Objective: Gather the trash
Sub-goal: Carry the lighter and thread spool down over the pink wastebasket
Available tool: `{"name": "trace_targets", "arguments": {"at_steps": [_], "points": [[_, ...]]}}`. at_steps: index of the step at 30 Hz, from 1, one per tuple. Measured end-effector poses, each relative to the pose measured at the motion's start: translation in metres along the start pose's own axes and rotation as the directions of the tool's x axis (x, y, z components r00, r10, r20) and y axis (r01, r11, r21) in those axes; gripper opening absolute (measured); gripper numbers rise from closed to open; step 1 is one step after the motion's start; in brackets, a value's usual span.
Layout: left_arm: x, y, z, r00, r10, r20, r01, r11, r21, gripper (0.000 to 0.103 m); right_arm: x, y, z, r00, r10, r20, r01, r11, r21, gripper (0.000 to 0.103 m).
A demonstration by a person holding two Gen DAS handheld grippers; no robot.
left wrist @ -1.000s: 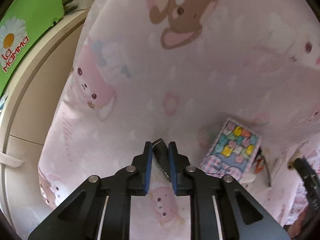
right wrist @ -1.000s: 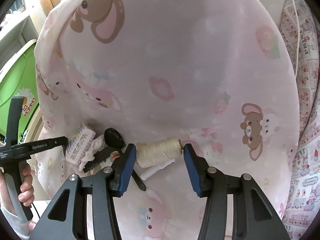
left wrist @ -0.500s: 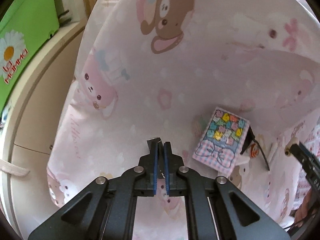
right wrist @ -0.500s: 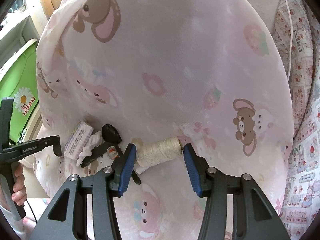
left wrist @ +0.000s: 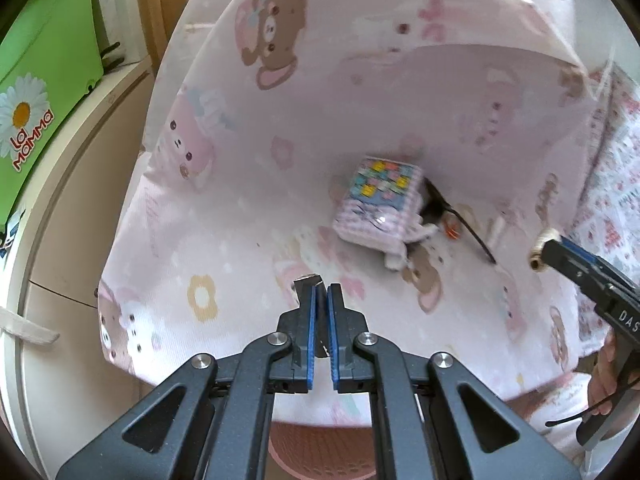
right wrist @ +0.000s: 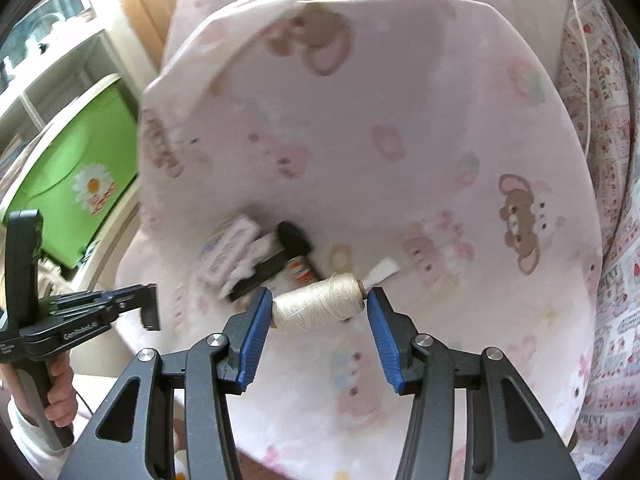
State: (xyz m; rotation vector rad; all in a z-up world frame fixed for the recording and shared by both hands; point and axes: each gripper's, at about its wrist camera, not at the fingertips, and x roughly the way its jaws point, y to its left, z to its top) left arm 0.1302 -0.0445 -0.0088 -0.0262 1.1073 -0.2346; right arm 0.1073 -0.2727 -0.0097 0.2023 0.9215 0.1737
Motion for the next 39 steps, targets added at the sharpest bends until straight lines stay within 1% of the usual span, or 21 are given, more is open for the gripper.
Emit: {"name": "trace_targets", "arguments": {"at_steps": [3, 7, 10, 13, 16, 19, 21, 23, 25, 29, 32, 35, 37, 39], "points": [[-0.016, -0.004, -0.026, 1.000, -0.010, 0.016, 0.010, 1.000, 0.005, 0.005, -0.014, 0.014, -0.013, 1.000, 0.028, 0.014, -0.028, 0.999, -0.031, 0.052], [-0.010, 0.001, -0.041, 1.000, 0.015, 0.006, -0.015, 1.000, 0.018, 0.005, -0.037, 0.027, -0.039, 0.998, 0.059, 0.022, -0.057, 0.996, -0.062, 0.052], [-0.013, 0.003, -0.054, 0.999, -0.035, -0.007, 0.035, 0.999, 0.017, 0.005, -0.044, 0.036, -0.056, 0.997, 0.081, 0.007, -0.080, 0.994, -0.070, 0.052], [-0.017, 0.001, -0.067, 1.000, -0.025, -0.004, 0.025, 0.999, 0.031, 0.005, -0.052, 0.042, -0.076, 0.994, 0.108, -0.015, -0.109, 0.991, -0.084, 0.052], [-0.012, -0.001, -0.077, 0.999, -0.029, -0.036, 0.030, 0.998, 0.046, 0.005, -0.054, 0.051, -0.090, 0.993, 0.112, -0.029, -0.114, 0.988, -0.108, 0.052], [-0.003, -0.001, -0.082, 0.994, -0.061, -0.087, 0.065, 0.997, 0.043, 0.006, -0.051, 0.058, -0.097, 0.993, 0.105, -0.048, -0.110, 0.985, -0.136, 0.052], [0.010, -0.002, -0.086, 0.985, -0.078, -0.154, 0.088, 0.994, 0.058, 0.006, -0.044, 0.061, -0.104, 0.993, 0.092, -0.068, -0.100, 0.985, -0.142, 0.052], [0.020, 0.000, -0.089, 0.976, -0.088, -0.197, 0.097, 0.995, 0.035, 0.006, -0.035, 0.062, -0.109, 0.991, 0.096, -0.097, -0.109, 0.984, -0.138, 0.052], [0.031, 0.000, -0.091, 0.966, -0.089, -0.242, 0.101, 0.994, 0.037, 0.006, -0.028, 0.066, -0.117, 0.987, 0.100, -0.128, -0.119, 0.981, -0.152, 0.052], [0.046, 0.001, -0.096, 0.952, -0.087, -0.293, 0.098, 0.995, 0.022, 0.006, -0.014, 0.074, -0.130, 0.981, 0.083, -0.177, -0.117, 0.975, -0.191, 0.052], [0.057, 0.000, -0.101, 0.944, -0.064, -0.323, 0.076, 0.997, 0.024, 0.006, 0.000, 0.084, -0.143, 0.971, 0.072, -0.227, -0.124, 0.967, -0.224, 0.052], [0.069, -0.002, -0.108, 0.934, -0.031, -0.356, 0.048, 0.998, 0.039, 0.006, 0.016, 0.092, -0.160, 0.961, 0.030, -0.275, -0.108, 0.956, -0.273, 0.052], [0.080, -0.003, -0.115, 0.923, -0.008, -0.386, 0.029, 0.998, 0.049, 0.006, 0.030, 0.096, -0.172, 0.948, -0.002, -0.318, -0.101, 0.946, -0.307, 0.052], [0.091, -0.002, -0.123, 0.906, 0.017, -0.422, 0.008, 0.998, 0.057, 0.006, 0.043, 0.098, -0.182, 0.934, -0.038, -0.354, -0.088, 0.939, -0.333, 0.052]]}}
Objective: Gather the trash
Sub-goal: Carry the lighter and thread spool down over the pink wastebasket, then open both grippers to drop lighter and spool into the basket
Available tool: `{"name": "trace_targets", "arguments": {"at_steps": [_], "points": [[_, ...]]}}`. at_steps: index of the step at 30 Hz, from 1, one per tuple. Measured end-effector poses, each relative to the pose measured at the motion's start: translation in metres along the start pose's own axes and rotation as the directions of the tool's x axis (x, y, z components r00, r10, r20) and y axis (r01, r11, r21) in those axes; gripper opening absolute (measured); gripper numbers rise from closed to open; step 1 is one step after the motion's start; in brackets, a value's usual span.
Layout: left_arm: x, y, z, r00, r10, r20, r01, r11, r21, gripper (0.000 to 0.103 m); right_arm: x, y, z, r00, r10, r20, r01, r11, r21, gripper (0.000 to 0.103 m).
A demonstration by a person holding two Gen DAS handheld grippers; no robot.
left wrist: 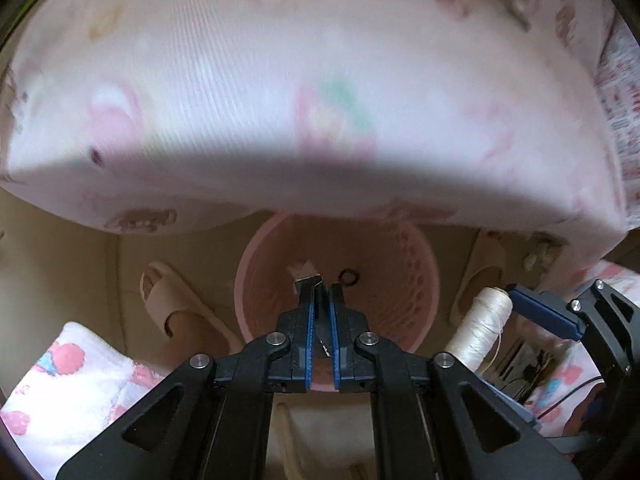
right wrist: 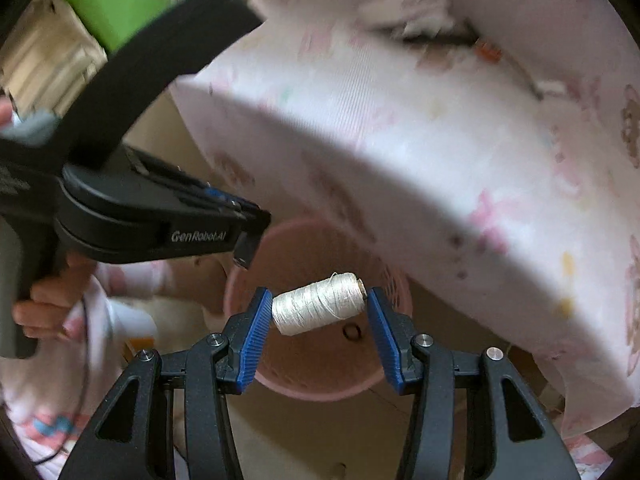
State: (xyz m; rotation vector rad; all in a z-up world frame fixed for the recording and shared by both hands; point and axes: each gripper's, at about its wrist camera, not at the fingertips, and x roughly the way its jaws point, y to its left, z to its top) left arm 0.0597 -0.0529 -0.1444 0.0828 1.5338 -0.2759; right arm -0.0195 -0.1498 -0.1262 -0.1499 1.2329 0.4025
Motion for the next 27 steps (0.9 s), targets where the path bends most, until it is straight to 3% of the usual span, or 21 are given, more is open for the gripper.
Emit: {"name": "trace_targets", "arguments": {"at_steps": [5, 10, 18, 27], "points": [[0.038, 0.007, -0.006, 0.990, 0.012, -0.140, -0.019, 0.999, -0.045, 0.007, 0.040, -0.004, -0.008, 0.993, -0.029, -0.118, 0.031, 0.999, 0.019, 0.052], [0.073, 0.013, -0.019, 0.958, -0.069, -0.279, 0.034, 0.991, -0.126, 0.007, 0.092, -0.006, -0.025, 0.953, -0.054, -0.298, 0.056, 0.998, -0.002, 0.052], [0.103, 0.020, -0.022, 0.933, -0.013, -0.359, -0.038, 0.990, -0.135, 0.007, 0.134, -0.014, -0.047, 0.897, -0.065, -0.437, 0.079, 0.997, 0.013, 0.052], [0.110, 0.027, -0.027, 0.923, -0.037, -0.383, -0.024, 0.988, -0.153, 0.009, 0.149, -0.016, -0.046, 0.883, -0.072, -0.463, 0.094, 0.995, 0.024, 0.053]]}}
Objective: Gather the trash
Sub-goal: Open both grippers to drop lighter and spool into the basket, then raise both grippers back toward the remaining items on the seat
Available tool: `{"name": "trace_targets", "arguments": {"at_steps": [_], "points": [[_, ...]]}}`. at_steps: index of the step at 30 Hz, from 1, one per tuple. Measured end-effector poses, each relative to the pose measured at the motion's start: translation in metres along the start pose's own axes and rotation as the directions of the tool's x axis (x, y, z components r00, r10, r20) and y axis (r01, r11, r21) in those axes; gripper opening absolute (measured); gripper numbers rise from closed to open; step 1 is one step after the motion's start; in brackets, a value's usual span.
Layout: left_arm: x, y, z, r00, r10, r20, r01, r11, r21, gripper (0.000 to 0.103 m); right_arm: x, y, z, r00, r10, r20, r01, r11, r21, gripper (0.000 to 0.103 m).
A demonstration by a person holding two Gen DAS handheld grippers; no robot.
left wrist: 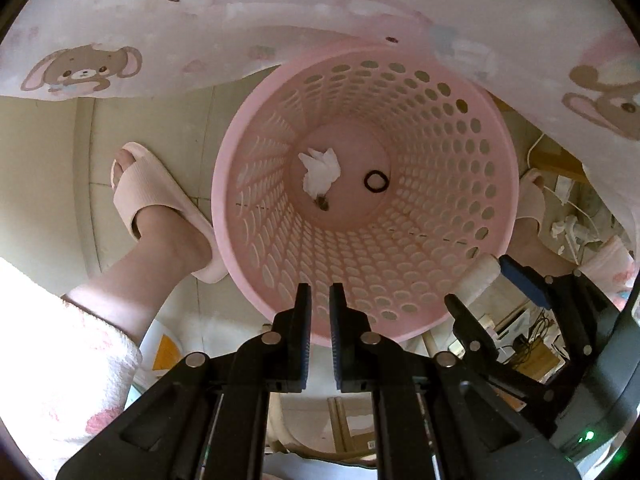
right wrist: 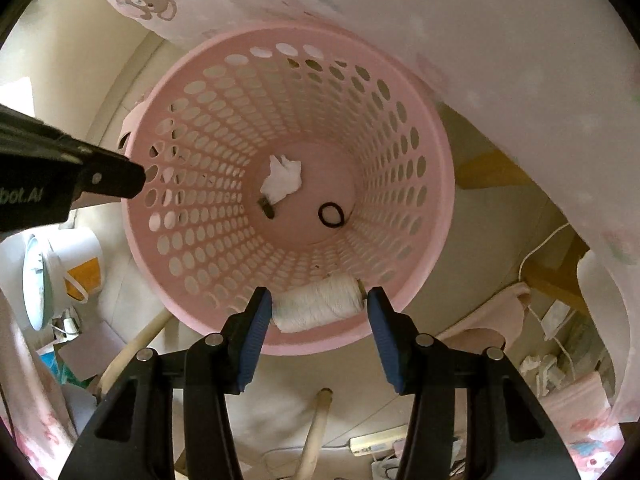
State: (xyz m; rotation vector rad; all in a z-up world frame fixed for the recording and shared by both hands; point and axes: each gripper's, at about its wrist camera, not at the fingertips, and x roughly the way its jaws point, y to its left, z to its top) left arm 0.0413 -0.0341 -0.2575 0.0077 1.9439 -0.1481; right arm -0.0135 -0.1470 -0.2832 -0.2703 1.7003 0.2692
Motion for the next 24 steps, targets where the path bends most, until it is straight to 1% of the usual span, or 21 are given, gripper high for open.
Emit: {"name": "trace_targets", "arguments": {"at_steps": [1, 2, 3, 4, 5, 8, 10, 13, 14, 18, 19, 21, 24], "points": [[0.000, 0.000, 0.000, 1.000, -0.002, -0.002, 0.002, 1.000, 0.000, 0.010, 0.001, -0.001, 0.000, 1.000, 0.007, -0.007, -0.007, 1.000, 0.008, 0.053], [0.000, -0.001, 0.000, 1.000, -0.003, -0.004, 0.003, 1.000, -0.001, 0.016, 0.001, -0.002, 0.001, 1.000, 0.009, -0.012, -0.009, 1.000, 0.012, 0.057], [0.000, -0.001, 0.000, 1.000, -0.004, -0.005, 0.004, 1.000, -0.003, 0.026, 0.000, -0.004, 0.001, 1.000, 0.009, -0.013, -0.009, 1.000, 0.013, 0.065], [0.000, -0.001, 0.000, 1.000, -0.004, -0.004, 0.004, 1.000, -0.006, 0.032, -0.001, -0.004, 0.001, 1.000, 0.006, -0.007, -0.006, 1.000, 0.014, 0.069], [-0.001, 0.000, 0.000, 1.000, -0.004, 0.001, 0.004, 1.000, -0.011, 0.043, -0.003, -0.005, 0.001, 1.000, -0.001, 0.001, 0.001, 1.000, 0.014, 0.070], [-0.007, 0.000, 0.000, 1.000, 0.009, 0.024, -0.009, 1.000, -0.014, 0.046, -0.004, -0.005, 0.001, 1.000, -0.011, 0.008, 0.011, 1.000, 0.010, 0.070], [-0.013, 0.000, 0.000, 0.999, 0.022, 0.045, -0.022, 1.000, -0.012, 0.049, -0.006, -0.005, 0.001, 1.000, -0.015, 0.014, 0.015, 1.000, 0.015, 0.070], [-0.025, -0.002, -0.002, 0.994, 0.057, 0.096, -0.058, 0.998, 0.007, 0.053, -0.013, -0.005, 0.000, 0.999, -0.025, 0.032, 0.025, 1.000, 0.015, 0.070], [-0.030, -0.003, -0.003, 0.992, 0.060, 0.113, -0.062, 0.998, 0.015, 0.056, -0.016, -0.004, 0.000, 0.999, -0.029, 0.043, 0.028, 0.999, 0.015, 0.070], [-0.048, -0.003, -0.006, 0.985, 0.044, 0.170, -0.048, 0.999, 0.024, 0.060, -0.035, -0.004, 0.000, 0.994, -0.042, 0.102, 0.040, 0.999, 0.022, 0.071], [-0.053, -0.002, -0.006, 0.982, 0.043, 0.186, -0.048, 0.999, 0.019, 0.061, -0.041, -0.003, 0.001, 0.992, -0.045, 0.120, 0.043, 0.999, 0.022, 0.071], [-0.065, 0.002, -0.008, 0.973, 0.051, 0.226, -0.049, 0.999, -0.014, 0.070, -0.051, -0.002, 0.000, 0.987, -0.058, 0.148, 0.055, 0.998, 0.028, 0.074], [-0.085, 0.007, -0.013, 0.952, 0.065, 0.298, -0.058, 0.998, -0.032, 0.070, -0.068, 0.000, -0.003, 0.977, -0.073, 0.201, 0.068, 0.997, 0.029, 0.074]]}}
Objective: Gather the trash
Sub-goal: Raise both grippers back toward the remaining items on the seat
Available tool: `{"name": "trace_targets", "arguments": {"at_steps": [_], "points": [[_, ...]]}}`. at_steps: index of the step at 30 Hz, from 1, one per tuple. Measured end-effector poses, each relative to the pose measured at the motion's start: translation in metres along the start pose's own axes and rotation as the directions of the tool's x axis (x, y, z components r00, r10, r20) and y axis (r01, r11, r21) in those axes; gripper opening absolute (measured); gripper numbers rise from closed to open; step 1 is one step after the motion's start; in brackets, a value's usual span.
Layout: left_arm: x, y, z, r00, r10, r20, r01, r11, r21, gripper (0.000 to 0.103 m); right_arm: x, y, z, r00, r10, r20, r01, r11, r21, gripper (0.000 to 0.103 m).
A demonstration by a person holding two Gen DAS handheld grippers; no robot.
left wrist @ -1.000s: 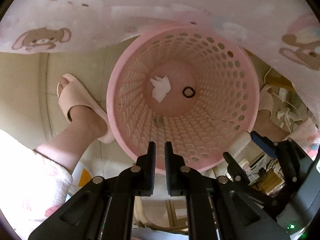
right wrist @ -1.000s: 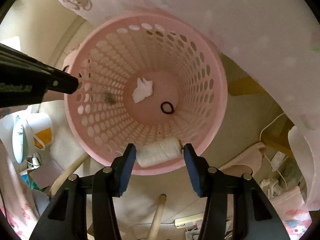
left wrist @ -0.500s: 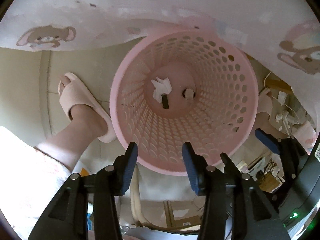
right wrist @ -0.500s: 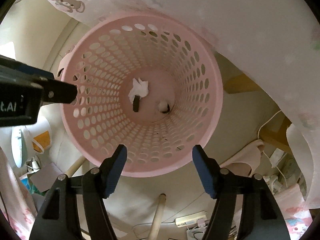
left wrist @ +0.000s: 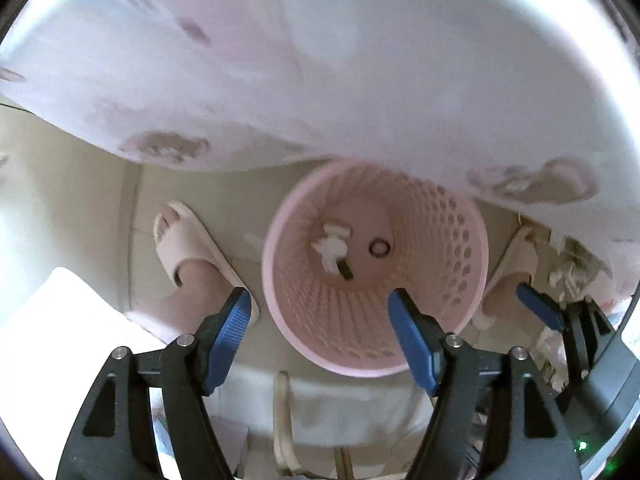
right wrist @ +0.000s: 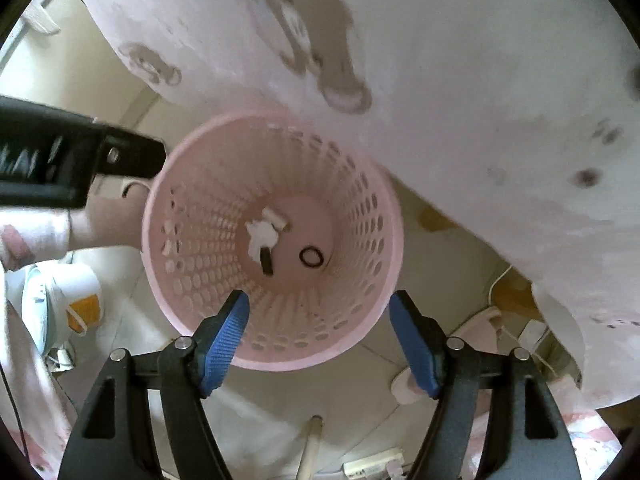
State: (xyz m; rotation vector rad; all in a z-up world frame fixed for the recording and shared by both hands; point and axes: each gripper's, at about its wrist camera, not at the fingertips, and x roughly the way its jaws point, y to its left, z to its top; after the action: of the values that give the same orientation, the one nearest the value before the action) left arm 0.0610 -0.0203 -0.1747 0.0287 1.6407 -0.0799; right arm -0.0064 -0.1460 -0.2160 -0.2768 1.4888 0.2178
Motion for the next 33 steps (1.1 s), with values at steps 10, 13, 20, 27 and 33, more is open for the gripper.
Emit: {"name": "trace_targets", "arguments": {"at_steps": [10, 13, 20, 27, 33], "points": [[-0.069, 0.013, 0.003, 0.963, 0.031, 0.267, -0.030, 1.000, -0.010, 0.075, -0.079, -0.007, -0.001, 0.969, -0.041, 0.242, 0.037, 0.999, 0.022, 0.075], [-0.091, 0.008, 0.000, 0.918, 0.100, 0.384, -0.110, 0.994, 0.005, 0.079, -0.100, -0.015, 0.001, 0.949, -0.029, 0.313, 0.012, 0.998, 0.056, 0.075], [-0.119, 0.008, -0.004, 0.845, 0.063, 0.532, -0.077, 0.997, 0.004, 0.087, -0.133, -0.037, 0.000, 0.899, -0.017, 0.437, -0.060, 0.985, 0.161, 0.075], [-0.136, 0.004, -0.009, 0.785, 0.023, 0.619, -0.044, 0.999, 0.019, 0.088, -0.149, -0.046, -0.001, 0.877, -0.009, 0.481, -0.085, 0.981, 0.172, 0.075], [-0.146, -0.002, -0.011, 0.770, 0.008, 0.638, -0.027, 0.999, 0.019, 0.089, -0.157, -0.059, -0.002, 0.852, -0.057, 0.521, -0.062, 0.976, 0.209, 0.077]]}}
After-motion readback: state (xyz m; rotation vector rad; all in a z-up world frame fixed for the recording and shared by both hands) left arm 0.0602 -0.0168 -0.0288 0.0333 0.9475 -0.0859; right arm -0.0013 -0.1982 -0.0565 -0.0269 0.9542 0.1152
